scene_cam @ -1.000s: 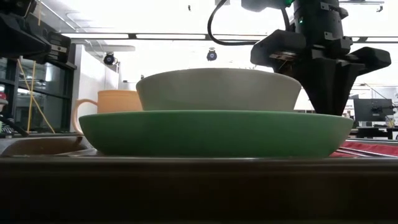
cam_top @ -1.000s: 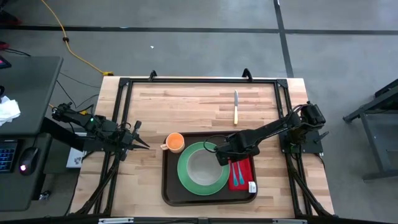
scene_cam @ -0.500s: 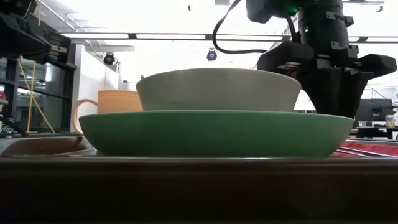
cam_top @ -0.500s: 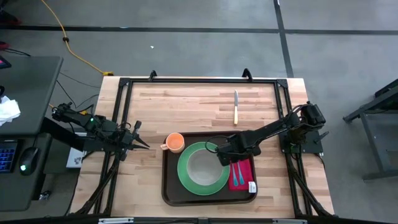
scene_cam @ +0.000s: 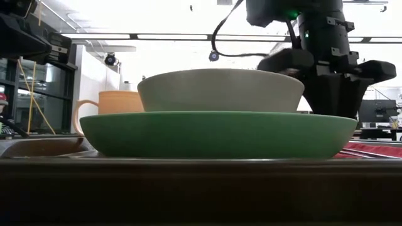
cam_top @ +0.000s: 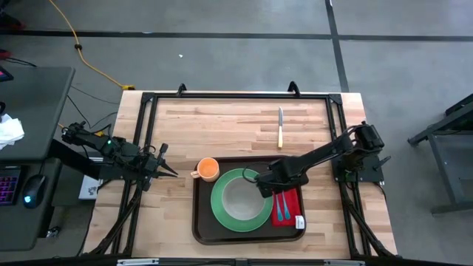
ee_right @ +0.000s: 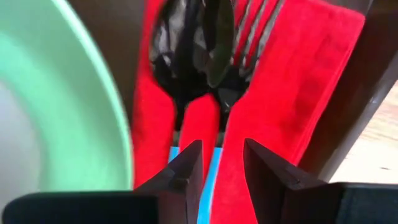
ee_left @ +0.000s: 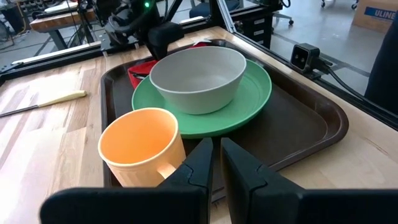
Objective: Set up tray
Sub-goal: Adjust the blue fork on the red napkin on the brown serving tray
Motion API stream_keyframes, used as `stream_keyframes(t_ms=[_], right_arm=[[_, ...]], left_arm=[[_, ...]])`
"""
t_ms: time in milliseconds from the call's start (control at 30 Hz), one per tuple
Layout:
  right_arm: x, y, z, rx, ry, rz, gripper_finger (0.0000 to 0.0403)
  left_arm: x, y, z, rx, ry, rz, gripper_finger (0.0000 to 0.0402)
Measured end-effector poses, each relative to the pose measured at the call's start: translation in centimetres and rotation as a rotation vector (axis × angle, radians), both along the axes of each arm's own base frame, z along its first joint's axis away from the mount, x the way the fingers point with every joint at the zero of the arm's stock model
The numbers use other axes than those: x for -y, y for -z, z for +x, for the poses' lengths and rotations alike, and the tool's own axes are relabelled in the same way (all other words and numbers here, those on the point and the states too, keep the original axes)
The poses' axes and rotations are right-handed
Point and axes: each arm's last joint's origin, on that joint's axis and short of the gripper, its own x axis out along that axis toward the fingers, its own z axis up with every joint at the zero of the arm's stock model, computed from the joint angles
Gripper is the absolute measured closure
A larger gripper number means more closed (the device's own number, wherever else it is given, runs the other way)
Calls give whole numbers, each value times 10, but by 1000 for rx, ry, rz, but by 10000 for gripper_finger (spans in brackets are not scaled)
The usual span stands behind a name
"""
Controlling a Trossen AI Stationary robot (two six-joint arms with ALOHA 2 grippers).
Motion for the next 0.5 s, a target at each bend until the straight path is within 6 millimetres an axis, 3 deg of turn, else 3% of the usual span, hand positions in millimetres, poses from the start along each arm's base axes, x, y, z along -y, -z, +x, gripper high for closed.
stream_keyframes(t_ms=[500], right_arm=[[-1, 15, 3, -43, -10, -12, 308]], left_arm=[[0, 0, 0, 0, 0, -2, 339]])
